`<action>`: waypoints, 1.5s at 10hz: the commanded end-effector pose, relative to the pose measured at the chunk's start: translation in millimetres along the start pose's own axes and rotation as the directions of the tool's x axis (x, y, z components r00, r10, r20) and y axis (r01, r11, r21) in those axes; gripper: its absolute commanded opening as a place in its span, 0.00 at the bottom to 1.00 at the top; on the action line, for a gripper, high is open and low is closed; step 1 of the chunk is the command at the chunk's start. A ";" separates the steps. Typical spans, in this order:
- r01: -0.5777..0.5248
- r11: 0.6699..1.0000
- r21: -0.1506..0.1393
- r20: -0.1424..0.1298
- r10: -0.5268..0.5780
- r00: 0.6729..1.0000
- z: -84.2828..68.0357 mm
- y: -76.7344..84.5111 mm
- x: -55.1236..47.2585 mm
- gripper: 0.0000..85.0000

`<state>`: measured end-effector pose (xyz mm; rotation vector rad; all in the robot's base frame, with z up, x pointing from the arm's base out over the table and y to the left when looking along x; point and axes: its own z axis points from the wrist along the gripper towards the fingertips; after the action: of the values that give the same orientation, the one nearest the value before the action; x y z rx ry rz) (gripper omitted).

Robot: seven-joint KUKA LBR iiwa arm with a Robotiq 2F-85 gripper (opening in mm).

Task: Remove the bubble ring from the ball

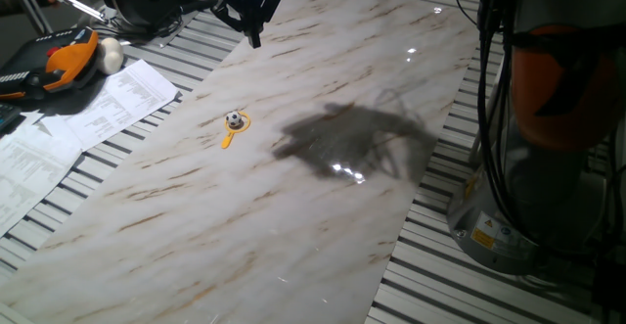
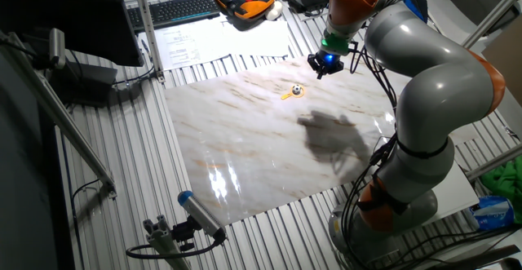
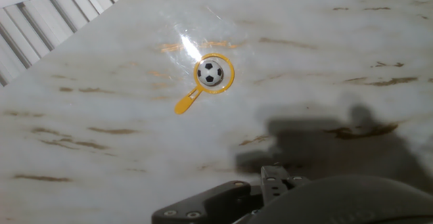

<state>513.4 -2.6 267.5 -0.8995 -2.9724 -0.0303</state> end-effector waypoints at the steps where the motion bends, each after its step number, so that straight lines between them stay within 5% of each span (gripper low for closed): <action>1: 0.001 1.000 0.000 0.000 -0.001 1.000 0.0 0.0 0.0 0.00; 15: 0.003 1.000 -0.006 -0.010 -0.003 1.000 -0.2 0.2 -0.3 0.00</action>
<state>513.9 -2.6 267.7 -0.8929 -2.9664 -0.0437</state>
